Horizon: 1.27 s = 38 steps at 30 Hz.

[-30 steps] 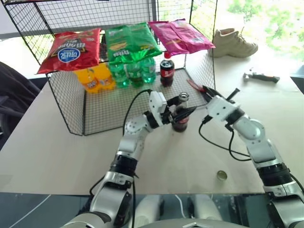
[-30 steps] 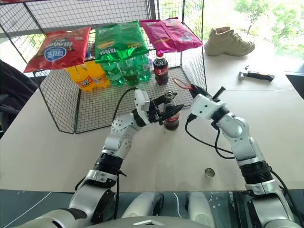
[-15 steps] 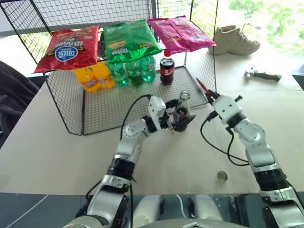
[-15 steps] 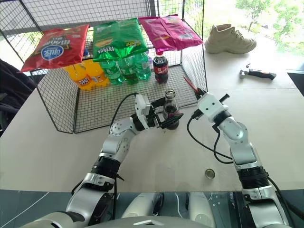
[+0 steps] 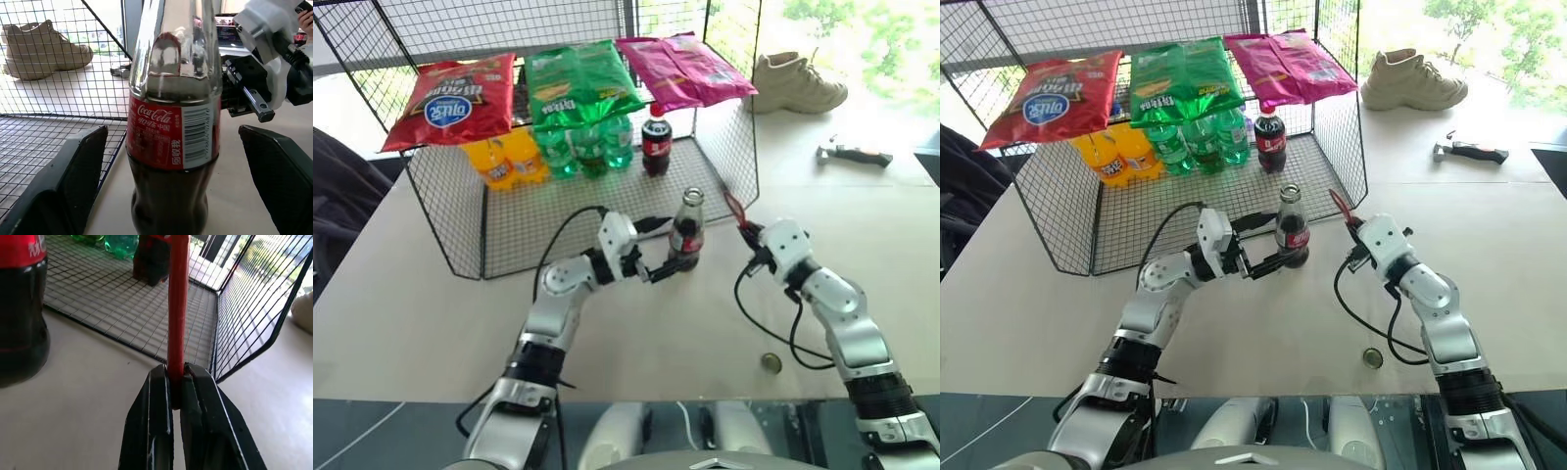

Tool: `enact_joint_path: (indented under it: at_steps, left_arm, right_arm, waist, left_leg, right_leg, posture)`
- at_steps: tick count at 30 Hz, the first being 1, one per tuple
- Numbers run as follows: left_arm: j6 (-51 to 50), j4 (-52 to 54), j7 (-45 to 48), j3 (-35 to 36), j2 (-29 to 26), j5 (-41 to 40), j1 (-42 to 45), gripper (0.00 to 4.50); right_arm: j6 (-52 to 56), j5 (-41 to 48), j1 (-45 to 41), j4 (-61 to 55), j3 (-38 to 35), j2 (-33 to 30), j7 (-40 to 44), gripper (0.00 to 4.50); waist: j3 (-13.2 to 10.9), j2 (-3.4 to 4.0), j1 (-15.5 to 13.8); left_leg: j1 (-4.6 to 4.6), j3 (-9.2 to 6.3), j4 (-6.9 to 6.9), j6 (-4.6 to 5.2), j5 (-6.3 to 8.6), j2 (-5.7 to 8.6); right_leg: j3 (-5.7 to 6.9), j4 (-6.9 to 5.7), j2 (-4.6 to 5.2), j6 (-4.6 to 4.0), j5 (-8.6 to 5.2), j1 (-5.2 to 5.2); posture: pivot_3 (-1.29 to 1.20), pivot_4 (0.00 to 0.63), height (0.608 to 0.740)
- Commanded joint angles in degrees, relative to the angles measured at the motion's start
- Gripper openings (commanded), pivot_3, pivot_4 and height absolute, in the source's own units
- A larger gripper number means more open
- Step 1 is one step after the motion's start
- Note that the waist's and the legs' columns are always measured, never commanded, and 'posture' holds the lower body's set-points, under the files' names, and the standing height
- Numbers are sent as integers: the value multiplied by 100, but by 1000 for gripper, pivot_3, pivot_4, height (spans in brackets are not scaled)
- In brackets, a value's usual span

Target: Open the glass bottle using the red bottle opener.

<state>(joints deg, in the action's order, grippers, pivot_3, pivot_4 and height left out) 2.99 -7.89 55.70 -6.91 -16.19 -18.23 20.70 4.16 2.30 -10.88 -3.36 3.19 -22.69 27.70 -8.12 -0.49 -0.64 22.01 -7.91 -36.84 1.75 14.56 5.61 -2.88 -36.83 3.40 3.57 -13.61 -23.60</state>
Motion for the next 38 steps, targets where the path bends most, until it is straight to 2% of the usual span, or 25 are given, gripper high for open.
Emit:
enact_joint_path:
  at_steps: [1,10,13,15,16,19,20,26,32,38]
  left_arm:
    - [-251,599,-28,146,-193,-213,-311,4427]
    - [-399,1435,-353,617,-746,-264,-1301,4427]
    - [-715,1598,-738,801,-810,-247,-1501,4500]
    - [-1060,1698,-1018,957,-858,-307,-1634,4500]
    - [-1146,1779,-1093,1029,-884,-350,-1718,4500]
    - [-1288,2041,-1077,1351,-1065,-535,-2189,4500]
    - [-1300,2105,-1095,1439,-1129,-529,-2362,4500]
    - [-1447,2415,-1171,1804,-1473,-450,-3286,4500]
    - [-1379,2539,-1131,2108,-1639,-509,-3830,4500]
    - [-1414,2644,-1078,2198,-1678,-559,-4030,4500]
  right_arm:
    - [576,623,163,-492,-368,50,112,0]
    - [2465,1879,746,-1355,-757,-276,562,0]
    - [3001,2163,875,-1587,-752,-552,769,1207]
    - [3263,2386,931,-1704,-828,-682,869,2309]
    - [3319,2483,950,-1741,-898,-718,892,2605]
    - [3197,2687,950,-1621,-1242,-801,995,4132]
    - [3017,2620,1000,-1551,-1300,-876,1075,4466]
    - [1840,2490,1545,-1149,-1720,-1285,1957,4466]
    - [180,2269,1922,-49,-2308,-1673,2851,4466]
    - [-385,2372,1848,913,-2647,-1994,3382,4466]
  waist:
    - [0,1,4]
    - [-2,5,-3]
    - [-3,5,-12]
    - [-3,5,-16]
    - [-3,5,-14]
    - [-4,6,8]
    - [-4,7,7]
    - [-5,5,-30]
    - [-8,7,-22]
    - [-8,8,-16]
  left_leg:
    - [-2,0,0,0,0,0]
    - [-1,-1,3,5,3,-1]
    - [-1,-1,2,27,16,0]
    - [-2,-3,1,28,17,0]
    - [-2,-5,1,28,17,-1]
    - [-1,-4,1,28,17,-1]
    - [-1,-1,2,28,17,-1]
    - [0,-3,4,34,21,-1]
    - [-9,0,0,34,22,-1]
    - [-13,1,-1,35,22,-4]
  right_leg:
    - [0,-1,1,0,0,2]
    - [2,0,7,-1,0,2]
    - [3,0,11,0,-1,2]
    - [8,0,11,0,-1,3]
    - [12,0,11,0,-1,3]
    - [9,0,10,0,-1,5]
    - [5,0,10,0,-1,3]
    - [16,9,16,1,-2,5]
    - [15,9,19,2,-3,23]
    - [15,9,18,1,-4,27]
  posture:
    - [0,150,732]
    - [0,150,732]
    - [0,150,732]
    - [0,150,732]
    - [0,150,732]
    - [0,150,732]
    - [0,150,732]
    - [0,150,732]
    - [0,150,732]
    - [0,150,732]
